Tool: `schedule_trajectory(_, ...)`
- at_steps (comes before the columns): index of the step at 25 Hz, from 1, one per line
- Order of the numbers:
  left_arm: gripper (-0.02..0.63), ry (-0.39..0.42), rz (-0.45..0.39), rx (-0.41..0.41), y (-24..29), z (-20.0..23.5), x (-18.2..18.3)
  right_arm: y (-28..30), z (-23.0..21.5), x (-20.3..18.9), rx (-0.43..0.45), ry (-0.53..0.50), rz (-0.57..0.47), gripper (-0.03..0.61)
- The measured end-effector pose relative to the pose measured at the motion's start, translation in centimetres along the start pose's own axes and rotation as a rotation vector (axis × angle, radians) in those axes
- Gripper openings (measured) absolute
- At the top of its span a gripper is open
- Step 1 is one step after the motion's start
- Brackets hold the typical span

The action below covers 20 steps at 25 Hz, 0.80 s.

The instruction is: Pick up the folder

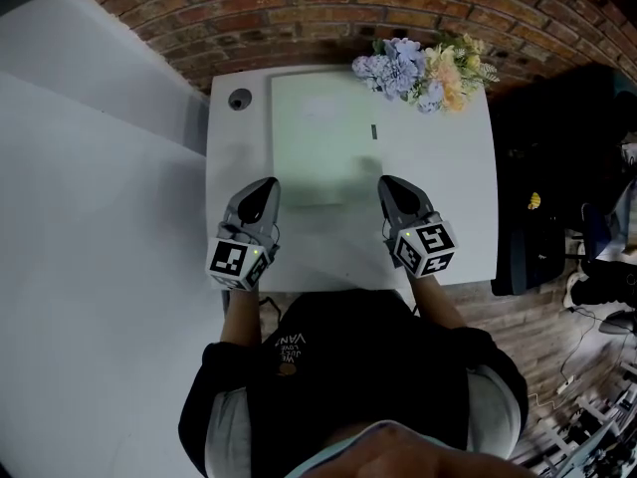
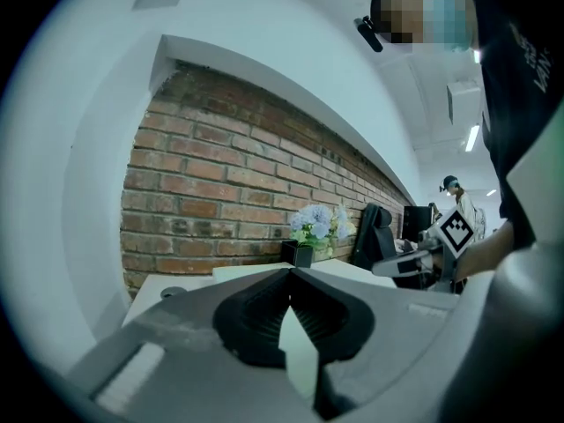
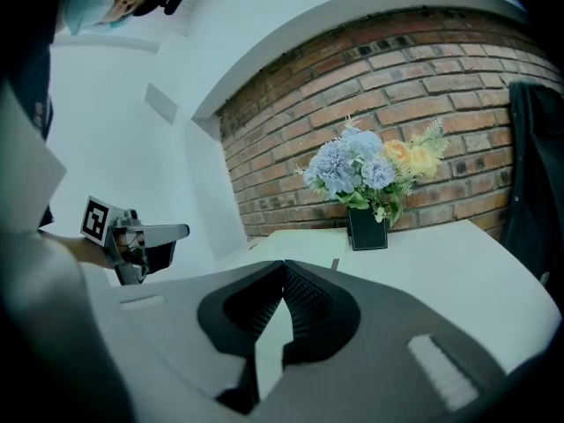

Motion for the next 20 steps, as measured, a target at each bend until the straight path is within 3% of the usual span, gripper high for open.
schedule_trajectory(7,0.049,-0.039,0.050,-0.010,0.9,1.9,-2.1,2.0,-0.8,-1.0,-0.034,0.006,0.046,0.069)
schedule_trajectory(14,0.170,-0.117,0.110,0.009,2.1,3.4,-3.3,3.8,-2.4,-1.7,-0.069,0.073,0.118,0.241)
schedule_trajectory(20,0.289,-0.208,0.151,0.018,2.9,4.6,-4.8,4.8,-3.1,-2.7,-0.047,0.154,0.189,0.305)
Point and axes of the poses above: the fingertips, and each gripper's own axes: y forward along the fingers, z to its left, x out of its top, the point moved 5 cm from there along -y, backward along the fingers, and after that the axes turned 9 degrees about -x, right-handed, at the moved point
